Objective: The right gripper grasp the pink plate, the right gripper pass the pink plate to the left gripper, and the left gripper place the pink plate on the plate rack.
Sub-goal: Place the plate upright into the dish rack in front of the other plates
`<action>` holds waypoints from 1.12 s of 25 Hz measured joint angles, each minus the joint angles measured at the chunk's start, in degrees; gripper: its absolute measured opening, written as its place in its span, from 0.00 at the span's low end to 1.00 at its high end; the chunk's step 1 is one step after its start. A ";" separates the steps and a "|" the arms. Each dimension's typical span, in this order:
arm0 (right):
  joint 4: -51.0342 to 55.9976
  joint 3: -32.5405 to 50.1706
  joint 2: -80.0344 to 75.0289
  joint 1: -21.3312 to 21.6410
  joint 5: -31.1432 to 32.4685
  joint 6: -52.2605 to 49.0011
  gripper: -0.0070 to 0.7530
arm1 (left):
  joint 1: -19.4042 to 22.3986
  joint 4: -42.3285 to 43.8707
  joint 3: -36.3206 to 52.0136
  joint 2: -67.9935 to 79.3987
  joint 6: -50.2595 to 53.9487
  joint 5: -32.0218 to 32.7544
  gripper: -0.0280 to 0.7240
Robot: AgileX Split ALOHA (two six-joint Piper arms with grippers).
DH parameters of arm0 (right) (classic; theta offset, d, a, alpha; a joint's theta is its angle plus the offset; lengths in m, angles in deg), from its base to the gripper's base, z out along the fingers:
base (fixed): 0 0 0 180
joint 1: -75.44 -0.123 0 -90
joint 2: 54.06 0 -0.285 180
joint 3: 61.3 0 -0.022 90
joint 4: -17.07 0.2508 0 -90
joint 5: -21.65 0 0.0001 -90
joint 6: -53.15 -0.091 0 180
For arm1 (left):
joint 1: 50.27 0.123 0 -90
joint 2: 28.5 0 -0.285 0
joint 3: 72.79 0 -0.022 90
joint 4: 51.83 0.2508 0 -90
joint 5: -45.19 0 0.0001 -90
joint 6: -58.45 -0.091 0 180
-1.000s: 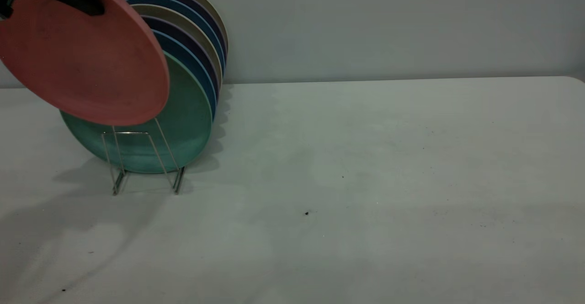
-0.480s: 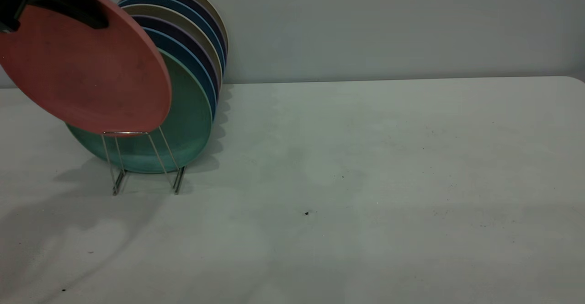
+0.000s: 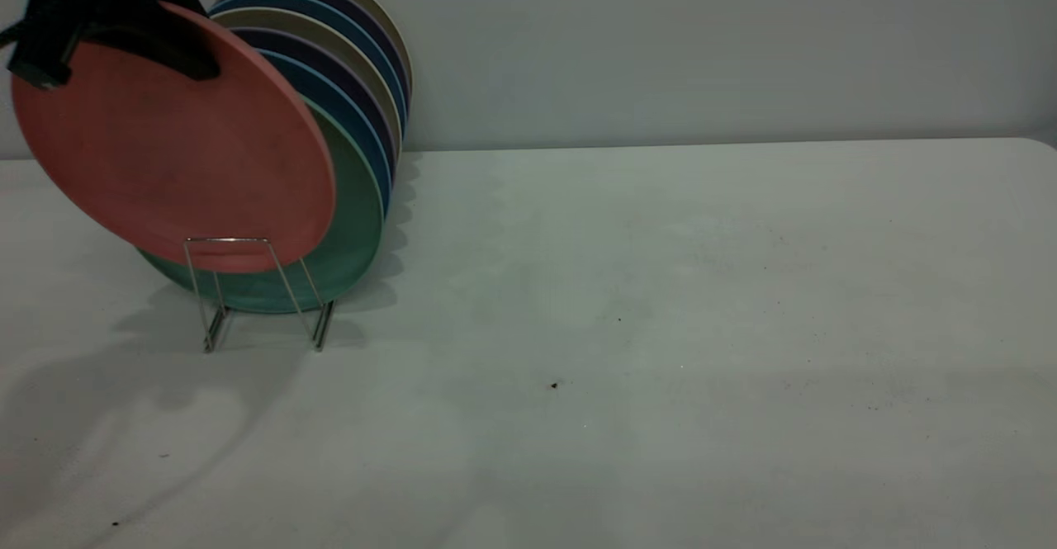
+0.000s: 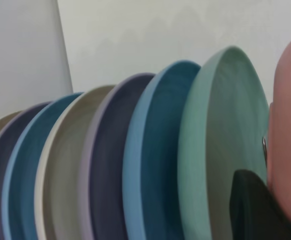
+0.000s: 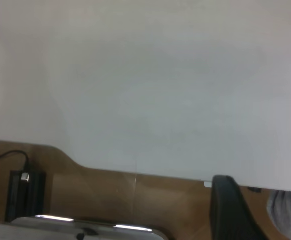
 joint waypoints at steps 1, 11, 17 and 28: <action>0.00 0.00 0.00 0.00 0.00 0.00 0.45 | 0.00 -0.25 0.00 0.20 0.00 -0.23 0.20; 0.00 0.00 0.00 0.00 0.00 0.00 0.45 | 0.00 -0.32 -0.05 0.56 0.36 -1.44 0.34; 0.00 0.00 0.00 0.00 0.00 0.00 0.45 | 0.00 -0.30 -0.05 0.56 5.28 -2.62 0.52; 0.00 0.00 0.00 0.00 0.00 0.00 0.45 | 0.00 -2.88 -0.05 0.56 7.50 -2.43 0.54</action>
